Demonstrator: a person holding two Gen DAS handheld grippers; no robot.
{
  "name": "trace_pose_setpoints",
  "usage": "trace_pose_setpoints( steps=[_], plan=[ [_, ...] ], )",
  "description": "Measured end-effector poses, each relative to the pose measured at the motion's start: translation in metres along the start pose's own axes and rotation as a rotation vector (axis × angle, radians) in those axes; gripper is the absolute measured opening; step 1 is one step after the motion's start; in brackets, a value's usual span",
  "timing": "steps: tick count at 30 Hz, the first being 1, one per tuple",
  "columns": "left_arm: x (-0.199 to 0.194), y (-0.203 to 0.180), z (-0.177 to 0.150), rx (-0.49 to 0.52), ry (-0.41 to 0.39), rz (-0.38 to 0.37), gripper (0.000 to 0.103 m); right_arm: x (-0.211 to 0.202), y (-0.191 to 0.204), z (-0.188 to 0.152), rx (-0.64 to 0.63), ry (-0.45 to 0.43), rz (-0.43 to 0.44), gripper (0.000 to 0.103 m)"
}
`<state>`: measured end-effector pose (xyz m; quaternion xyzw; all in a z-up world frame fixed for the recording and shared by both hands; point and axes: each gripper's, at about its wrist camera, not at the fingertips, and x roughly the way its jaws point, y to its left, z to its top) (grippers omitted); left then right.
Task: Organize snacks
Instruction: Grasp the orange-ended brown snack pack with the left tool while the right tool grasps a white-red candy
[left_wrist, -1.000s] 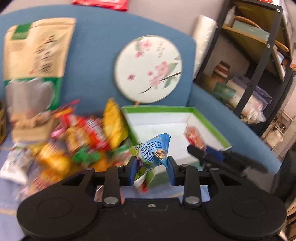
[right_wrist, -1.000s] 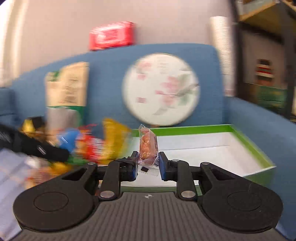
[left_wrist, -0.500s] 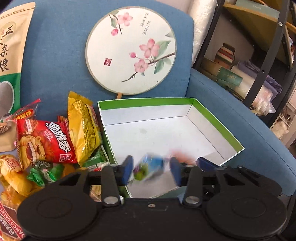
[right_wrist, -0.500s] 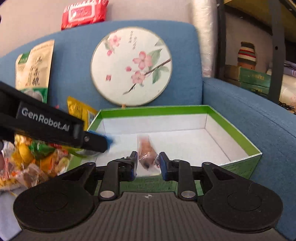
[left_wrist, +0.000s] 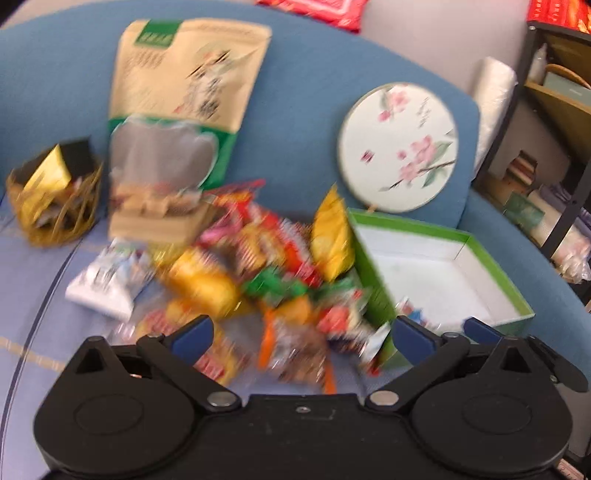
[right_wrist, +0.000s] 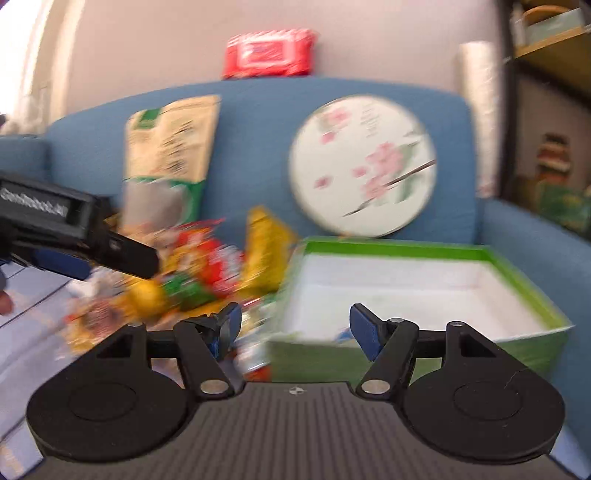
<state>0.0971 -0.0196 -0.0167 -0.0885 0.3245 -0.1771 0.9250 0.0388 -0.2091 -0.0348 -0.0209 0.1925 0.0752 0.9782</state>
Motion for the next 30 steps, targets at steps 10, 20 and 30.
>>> trace_pose_setpoints(
  steps=[10, 20, 30],
  plan=[
    [0.033, 0.012, -0.001, 0.025, 0.065, -0.066, 0.103, 0.020, 0.029, -0.015, -0.109, 0.120, 0.044, 0.077],
    [0.064, 0.013, -0.021, 0.099, 0.181, -0.084, 0.057, 0.032, 0.024, -0.019, -0.084, 0.163, 0.017, 0.074],
    [-0.002, 0.048, -0.049, -0.013, 0.175, -0.087, 0.053, 0.064, 0.027, -0.022, -0.043, 0.274, 0.021, 0.064]
  ],
)
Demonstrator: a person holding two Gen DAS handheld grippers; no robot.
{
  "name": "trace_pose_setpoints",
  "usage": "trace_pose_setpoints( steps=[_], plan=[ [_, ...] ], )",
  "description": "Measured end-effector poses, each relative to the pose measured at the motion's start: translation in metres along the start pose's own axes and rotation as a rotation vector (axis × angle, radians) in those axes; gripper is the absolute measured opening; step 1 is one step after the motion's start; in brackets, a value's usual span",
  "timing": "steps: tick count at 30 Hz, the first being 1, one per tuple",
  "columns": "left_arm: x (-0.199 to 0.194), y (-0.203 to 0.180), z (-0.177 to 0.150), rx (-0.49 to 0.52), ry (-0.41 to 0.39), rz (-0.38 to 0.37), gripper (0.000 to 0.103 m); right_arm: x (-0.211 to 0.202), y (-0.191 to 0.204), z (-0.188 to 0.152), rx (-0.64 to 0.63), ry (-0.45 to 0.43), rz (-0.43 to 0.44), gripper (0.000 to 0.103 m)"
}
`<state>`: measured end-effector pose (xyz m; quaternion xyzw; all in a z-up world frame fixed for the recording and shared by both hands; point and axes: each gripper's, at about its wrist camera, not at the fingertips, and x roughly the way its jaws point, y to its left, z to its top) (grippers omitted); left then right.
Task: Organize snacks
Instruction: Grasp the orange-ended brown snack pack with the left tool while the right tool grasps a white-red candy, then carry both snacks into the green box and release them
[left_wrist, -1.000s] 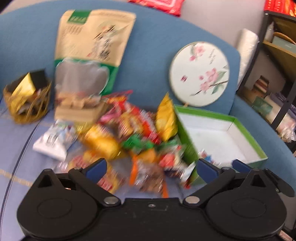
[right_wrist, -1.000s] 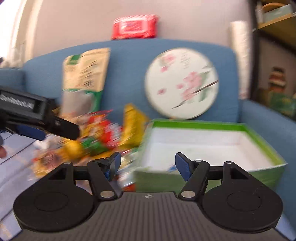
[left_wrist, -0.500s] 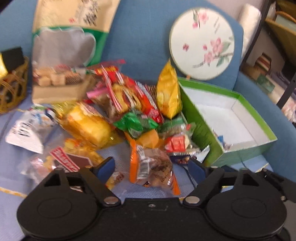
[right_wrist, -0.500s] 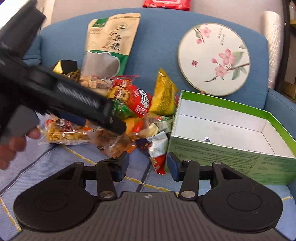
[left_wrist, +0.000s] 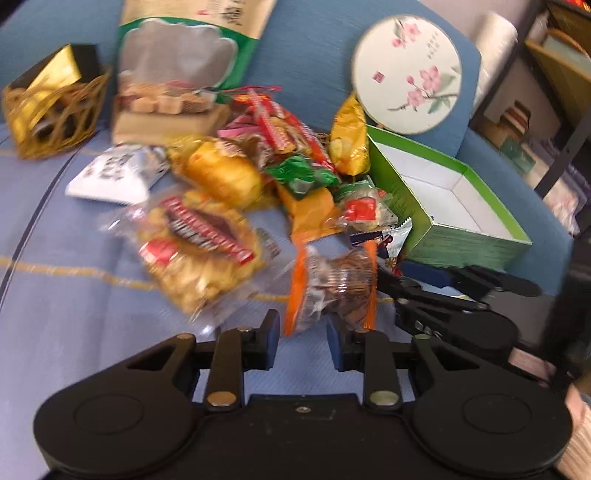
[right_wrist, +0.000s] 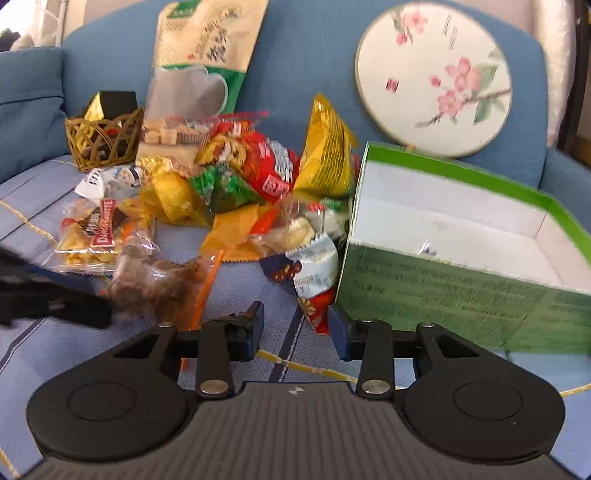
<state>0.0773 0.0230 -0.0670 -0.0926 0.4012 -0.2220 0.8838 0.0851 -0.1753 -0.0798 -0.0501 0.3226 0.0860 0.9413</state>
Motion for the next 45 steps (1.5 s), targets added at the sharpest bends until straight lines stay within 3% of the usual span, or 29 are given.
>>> trace_pose_setpoints(
  steps=[2, 3, 4, 5, 11, 15, 18, 20, 21, 23, 26, 27, 28, 29, 31, 35, 36, 43, 44, 45],
  plan=[
    [-0.006, 0.000, 0.000, -0.020, -0.015, 0.007, 0.062, -0.003, -0.001, 0.001, 0.008, -0.018, 0.061, 0.063],
    [-0.009, 0.000, 0.001, -0.027, -0.028, 0.015, 0.069, -0.009, -0.002, 0.002, 0.010, -0.045, 0.148, 0.048],
    [-0.012, -0.002, 0.003, -0.029, -0.043, 0.016, 0.093, -0.015, -0.001, 0.003, 0.013, -0.067, 0.193, 0.044],
    [-0.014, -0.004, 0.005, -0.031, -0.062, 0.017, 0.103, -0.018, 0.001, 0.004, 0.008, -0.082, 0.194, 0.044],
    [-0.002, -0.029, 0.022, 0.050, -0.103, 0.014, 0.103, -0.014, 0.004, -0.002, 0.004, -0.047, 0.078, 0.053],
    [0.020, -0.037, 0.019, 0.097, -0.047, 0.010, 0.103, -0.010, 0.000, 0.000, 0.008, -0.051, 0.013, 0.064],
    [0.028, -0.031, 0.011, 0.083, -0.022, 0.017, 0.103, 0.005, 0.001, 0.000, -0.008, 0.010, -0.002, 0.062],
    [0.038, -0.022, 0.008, 0.054, 0.039, 0.003, 0.016, 0.006, 0.003, 0.002, -0.020, 0.000, 0.007, 0.062],
    [0.038, -0.019, 0.007, 0.043, 0.033, 0.007, 0.010, 0.005, 0.002, 0.003, -0.018, -0.008, 0.040, 0.053],
    [0.032, -0.013, 0.006, 0.018, 0.026, 0.006, 0.008, 0.000, 0.002, 0.003, -0.002, -0.031, 0.147, 0.041],
    [0.014, -0.006, 0.005, 0.008, -0.011, 0.034, 0.009, -0.011, 0.011, 0.004, -0.045, -0.078, 0.196, 0.041],
    [0.007, -0.005, 0.005, 0.013, -0.025, 0.040, 0.012, -0.013, 0.014, 0.004, -0.054, -0.080, 0.182, 0.042],
    [0.000, -0.005, 0.006, 0.018, -0.044, 0.046, 0.028, -0.014, 0.015, 0.003, -0.056, -0.076, 0.172, 0.043],
    [-0.006, -0.004, 0.006, 0.024, -0.060, 0.045, 0.062, -0.015, 0.015, 0.001, -0.049, -0.067, 0.159, 0.047],
    [-0.016, -0.005, 0.009, 0.020, -0.100, 0.037, 0.103, -0.021, 0.010, -0.002, -0.026, -0.071, 0.143, 0.053],
    [-0.016, -0.015, 0.018, 0.031, -0.149, -0.002, 0.103, -0.017, 0.011, 0.002, -0.029, -0.090, 0.048, 0.085],
    [-0.009, -0.019, 0.021, 0.037, -0.143, -0.001, 0.103, -0.013, 0.012, 0.004, -0.032, -0.086, 0.019, 0.087],
    [0.019, -0.020, 0.031, 0.026, -0.096, -0.009, 0.103, 0.011, 0.024, 0.014, -0.081, -0.061, 0.001, 0.085],
    [0.022, -0.019, 0.031, 0.028, -0.085, -0.004, 0.103, 0.013, 0.026, 0.013, -0.104, -0.037, -0.016, 0.055],
    [0.023, -0.018, 0.030, 0.032, -0.071, -0.007, 0.103, 0.010, 0.026, 0.012, -0.121, -0.026, -0.018, 0.054]
  ],
)
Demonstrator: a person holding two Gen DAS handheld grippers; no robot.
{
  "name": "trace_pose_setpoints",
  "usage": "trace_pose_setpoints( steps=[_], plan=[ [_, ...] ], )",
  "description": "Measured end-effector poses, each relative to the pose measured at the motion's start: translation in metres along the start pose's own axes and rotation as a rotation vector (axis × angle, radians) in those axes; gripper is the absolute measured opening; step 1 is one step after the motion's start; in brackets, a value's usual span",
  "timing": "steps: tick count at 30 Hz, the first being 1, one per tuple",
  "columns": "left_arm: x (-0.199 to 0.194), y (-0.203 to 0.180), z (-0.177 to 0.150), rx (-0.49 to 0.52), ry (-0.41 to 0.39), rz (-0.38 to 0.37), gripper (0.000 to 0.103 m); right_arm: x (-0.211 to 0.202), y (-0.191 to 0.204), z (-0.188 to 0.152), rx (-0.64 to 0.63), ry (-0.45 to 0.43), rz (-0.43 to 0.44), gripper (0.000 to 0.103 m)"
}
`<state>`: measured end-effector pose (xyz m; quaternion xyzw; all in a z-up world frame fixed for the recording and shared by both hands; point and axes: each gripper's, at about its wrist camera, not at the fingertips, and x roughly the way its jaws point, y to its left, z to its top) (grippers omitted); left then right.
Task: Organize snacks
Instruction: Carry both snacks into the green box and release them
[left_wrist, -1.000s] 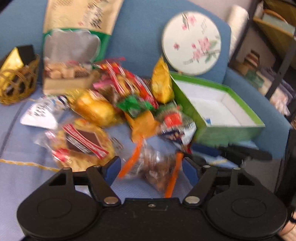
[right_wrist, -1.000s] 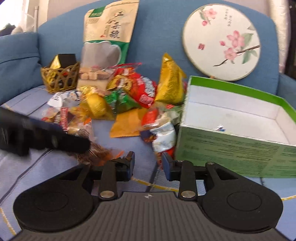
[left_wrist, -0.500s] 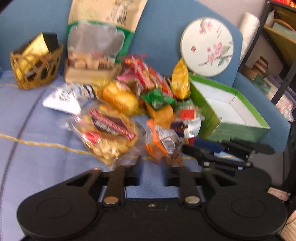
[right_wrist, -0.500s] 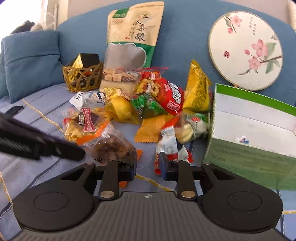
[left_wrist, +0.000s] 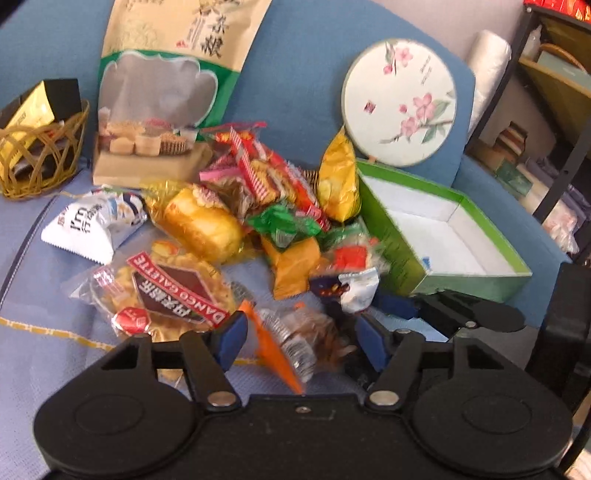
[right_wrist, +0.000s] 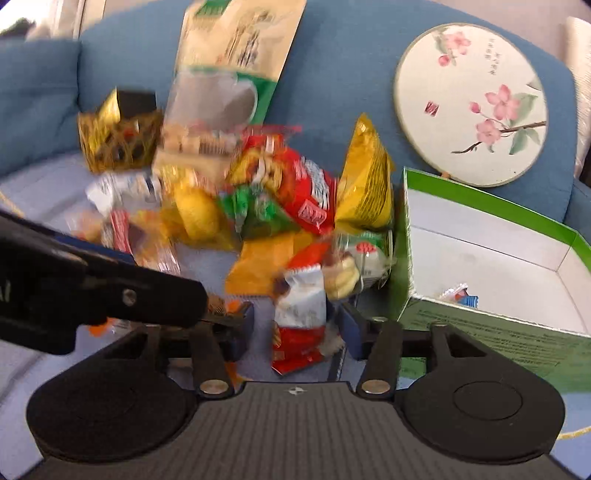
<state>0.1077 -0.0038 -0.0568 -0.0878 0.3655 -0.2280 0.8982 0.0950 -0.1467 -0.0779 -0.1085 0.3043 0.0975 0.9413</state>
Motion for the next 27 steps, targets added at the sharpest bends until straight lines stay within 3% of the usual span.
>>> trace_pose_setpoints(
  steps=[6, 12, 14, 15, 21, 24, 27],
  plan=[
    [0.011, 0.002, -0.004, -0.007, 0.040, -0.018, 0.103, -0.033, -0.005, -0.016, -0.030, 0.023, 0.042, 0.053],
    [0.026, -0.002, -0.001, -0.028, 0.055, 0.012, 0.103, -0.028, 0.002, -0.014, -0.069, 0.014, 0.024, 0.054],
    [0.029, -0.002, 0.001, -0.017, 0.067, 0.014, 0.095, -0.032, -0.001, -0.013, -0.063, 0.008, 0.014, 0.051],
    [0.027, -0.001, 0.002, -0.027, 0.071, 0.005, 0.094, -0.038, -0.005, -0.011, -0.052, -0.020, 0.015, 0.048],
    [-0.008, -0.014, 0.020, -0.038, 0.013, -0.027, 0.093, -0.082, -0.030, 0.006, 0.020, -0.268, -0.025, 0.047],
    [-0.021, -0.034, 0.037, 0.007, -0.041, -0.054, 0.094, -0.090, -0.049, 0.009, 0.053, -0.322, -0.100, 0.048],
    [-0.022, -0.056, 0.053, 0.034, -0.070, -0.091, 0.094, -0.083, -0.071, 0.007, 0.126, -0.316, -0.186, 0.048]
  ],
)
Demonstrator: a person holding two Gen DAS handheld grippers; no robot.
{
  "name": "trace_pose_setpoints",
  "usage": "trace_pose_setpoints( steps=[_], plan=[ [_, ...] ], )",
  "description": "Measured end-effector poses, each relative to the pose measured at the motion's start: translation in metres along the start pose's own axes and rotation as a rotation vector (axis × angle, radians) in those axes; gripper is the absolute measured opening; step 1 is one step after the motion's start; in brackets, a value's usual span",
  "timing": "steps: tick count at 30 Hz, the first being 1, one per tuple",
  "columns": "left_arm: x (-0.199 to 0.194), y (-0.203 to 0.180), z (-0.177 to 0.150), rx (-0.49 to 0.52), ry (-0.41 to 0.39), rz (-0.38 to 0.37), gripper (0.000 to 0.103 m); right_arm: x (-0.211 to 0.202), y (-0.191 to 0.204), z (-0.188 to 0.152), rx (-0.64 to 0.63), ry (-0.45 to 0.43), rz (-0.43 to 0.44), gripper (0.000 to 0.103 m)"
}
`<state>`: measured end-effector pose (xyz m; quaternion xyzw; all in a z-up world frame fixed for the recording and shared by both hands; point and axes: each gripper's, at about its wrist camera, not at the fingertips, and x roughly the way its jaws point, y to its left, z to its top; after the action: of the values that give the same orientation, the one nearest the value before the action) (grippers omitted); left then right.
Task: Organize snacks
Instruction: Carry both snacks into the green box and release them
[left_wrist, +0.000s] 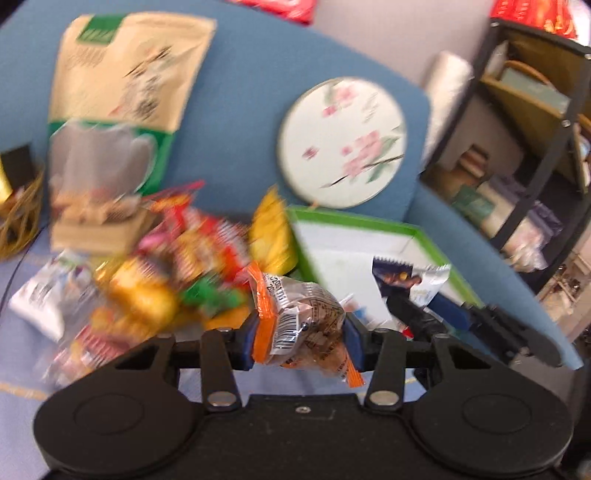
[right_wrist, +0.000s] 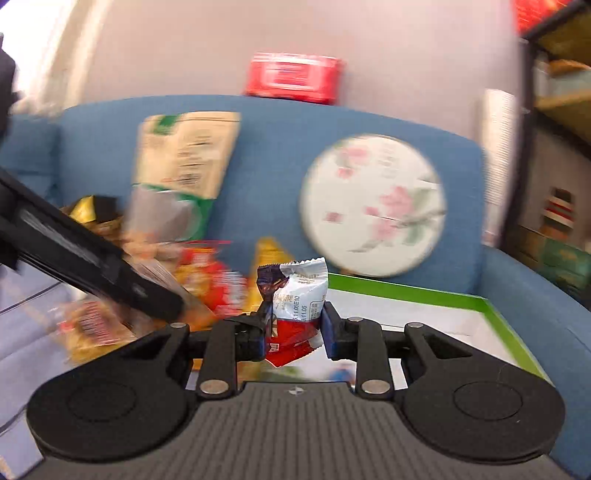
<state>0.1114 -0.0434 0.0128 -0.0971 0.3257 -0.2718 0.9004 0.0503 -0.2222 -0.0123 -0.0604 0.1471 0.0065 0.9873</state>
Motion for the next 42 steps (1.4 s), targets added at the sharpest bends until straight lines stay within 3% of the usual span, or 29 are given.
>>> trace_pose_setpoints(
  steps=[9, 17, 21, 23, 26, 28, 31, 36, 42],
  plan=[
    [0.060, -0.059, 0.026, 0.074, 0.010, -0.049, 0.095, 0.035, -0.044, -0.016, 0.144, 0.065, -0.276, 0.049],
    [0.118, -0.067, 0.018, 0.091, 0.067, -0.014, 0.098, 0.050, -0.052, -0.024, 0.188, 0.129, -0.294, 0.051],
    [0.108, -0.061, 0.018, 0.092, 0.015, -0.011, 0.103, 0.059, -0.049, -0.030, 0.171, 0.214, -0.267, 0.069],
    [0.084, -0.059, 0.020, 0.071, -0.070, 0.022, 0.103, 0.047, -0.047, -0.022, 0.155, 0.154, -0.278, 0.071],
    [0.044, -0.050, 0.023, 0.071, -0.149, 0.038, 0.103, 0.016, -0.044, -0.011, 0.126, 0.009, -0.272, 0.094],
    [0.021, -0.043, 0.022, 0.072, -0.165, 0.083, 0.103, 0.000, -0.039, -0.010, 0.112, -0.048, -0.224, 0.096],
    [-0.004, -0.029, 0.010, 0.062, -0.165, 0.160, 0.103, -0.003, -0.028, -0.009, 0.121, -0.056, -0.092, 0.103],
    [-0.024, 0.004, -0.023, 0.026, -0.090, 0.242, 0.103, 0.002, 0.007, -0.013, 0.059, 0.019, 0.098, 0.103],
    [-0.040, 0.044, -0.055, -0.063, -0.032, 0.319, 0.103, 0.005, 0.046, -0.021, -0.024, 0.096, 0.229, 0.103]
  ],
)
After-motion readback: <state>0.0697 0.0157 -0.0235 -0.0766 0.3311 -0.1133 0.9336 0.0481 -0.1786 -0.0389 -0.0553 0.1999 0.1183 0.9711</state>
